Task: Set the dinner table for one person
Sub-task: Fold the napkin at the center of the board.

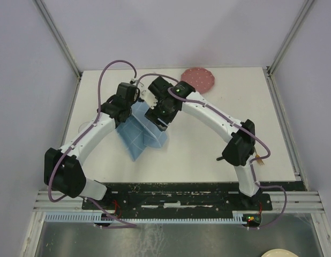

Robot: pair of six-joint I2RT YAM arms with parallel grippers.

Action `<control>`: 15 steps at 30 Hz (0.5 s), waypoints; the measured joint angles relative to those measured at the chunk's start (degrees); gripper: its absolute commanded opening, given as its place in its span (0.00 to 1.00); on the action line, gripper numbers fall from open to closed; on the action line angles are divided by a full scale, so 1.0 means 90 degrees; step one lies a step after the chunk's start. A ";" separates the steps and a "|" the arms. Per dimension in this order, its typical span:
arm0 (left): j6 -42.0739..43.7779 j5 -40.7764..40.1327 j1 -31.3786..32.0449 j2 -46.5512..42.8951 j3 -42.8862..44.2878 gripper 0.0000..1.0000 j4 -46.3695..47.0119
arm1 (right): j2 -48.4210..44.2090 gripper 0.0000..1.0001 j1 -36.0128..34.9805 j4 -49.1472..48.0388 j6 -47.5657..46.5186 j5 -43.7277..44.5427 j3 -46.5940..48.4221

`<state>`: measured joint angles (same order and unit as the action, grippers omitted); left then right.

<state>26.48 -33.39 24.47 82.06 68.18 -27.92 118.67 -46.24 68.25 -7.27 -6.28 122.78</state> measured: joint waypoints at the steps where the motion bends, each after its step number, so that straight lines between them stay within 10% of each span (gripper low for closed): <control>1: 0.0000 -0.0034 -0.0036 0.0000 0.0000 0.03 0.0036 | 0.0000 0.76 -0.0194 0.0000 0.0024 0.0114 0.0007; 15: 0.0083 -0.0284 -0.0019 -0.0027 0.0000 0.03 0.0401 | -0.0219 0.76 -0.0860 -0.0085 0.0386 0.1462 -0.0418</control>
<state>27.22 -35.94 24.29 81.82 68.18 -24.32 116.71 -53.98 67.48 -3.79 6.87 119.02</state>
